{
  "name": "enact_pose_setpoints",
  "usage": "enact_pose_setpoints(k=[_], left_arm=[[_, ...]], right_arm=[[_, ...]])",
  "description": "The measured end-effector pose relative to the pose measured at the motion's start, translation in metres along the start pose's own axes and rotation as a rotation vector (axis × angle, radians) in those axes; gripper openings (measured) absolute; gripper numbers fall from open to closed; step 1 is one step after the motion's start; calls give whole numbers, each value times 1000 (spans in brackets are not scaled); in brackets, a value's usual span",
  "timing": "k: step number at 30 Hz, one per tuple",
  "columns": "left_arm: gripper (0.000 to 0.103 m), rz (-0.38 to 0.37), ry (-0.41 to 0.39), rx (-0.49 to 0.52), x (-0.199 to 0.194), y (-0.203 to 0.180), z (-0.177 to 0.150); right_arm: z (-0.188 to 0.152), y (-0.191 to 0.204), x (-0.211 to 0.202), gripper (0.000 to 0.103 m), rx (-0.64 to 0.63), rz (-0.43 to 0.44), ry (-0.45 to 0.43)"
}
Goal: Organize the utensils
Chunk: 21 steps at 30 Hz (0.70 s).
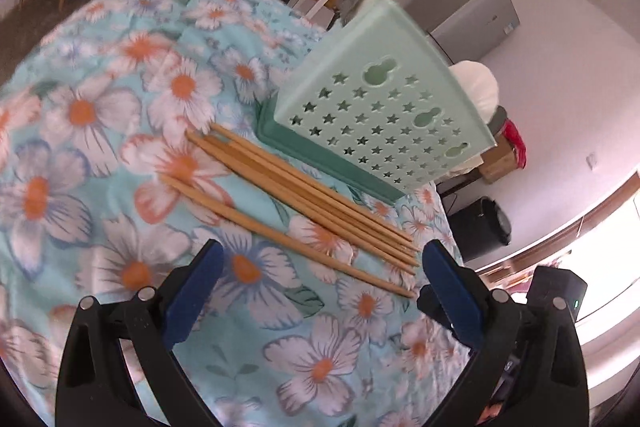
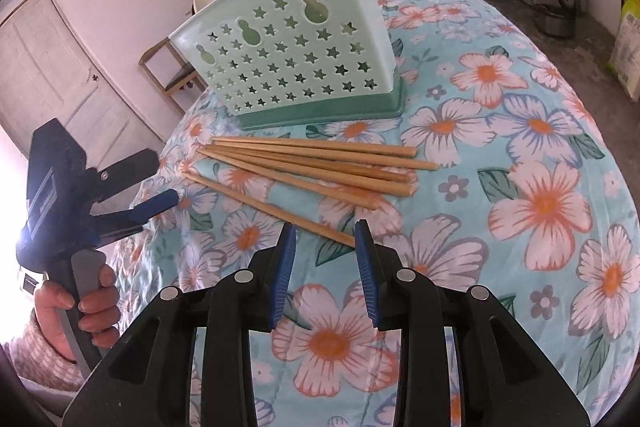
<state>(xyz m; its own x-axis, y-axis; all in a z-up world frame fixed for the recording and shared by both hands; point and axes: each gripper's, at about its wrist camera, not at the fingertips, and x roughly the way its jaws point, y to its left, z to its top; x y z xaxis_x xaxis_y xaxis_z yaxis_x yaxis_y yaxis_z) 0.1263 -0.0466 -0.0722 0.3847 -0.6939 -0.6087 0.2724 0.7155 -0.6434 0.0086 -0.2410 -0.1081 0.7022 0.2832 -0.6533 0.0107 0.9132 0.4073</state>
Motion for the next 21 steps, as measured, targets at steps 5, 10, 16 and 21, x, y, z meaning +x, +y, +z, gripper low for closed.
enact_pose_setpoints(k=[5,10,16,21], left_arm=[[89,2,-12,-139,11,19,1],[81,38,-31,-161,15,18,5],[52,86,-46,-224,13,33,13],[21,119,-38,-272,8,50,15]], right_arm=[[0,-2,0,30,8,3,-1],[-1,-7,1,30,20,3,2],[-3,-6,1,30,22,4,4],[-4,-4,-3,30,17,-3,-9]])
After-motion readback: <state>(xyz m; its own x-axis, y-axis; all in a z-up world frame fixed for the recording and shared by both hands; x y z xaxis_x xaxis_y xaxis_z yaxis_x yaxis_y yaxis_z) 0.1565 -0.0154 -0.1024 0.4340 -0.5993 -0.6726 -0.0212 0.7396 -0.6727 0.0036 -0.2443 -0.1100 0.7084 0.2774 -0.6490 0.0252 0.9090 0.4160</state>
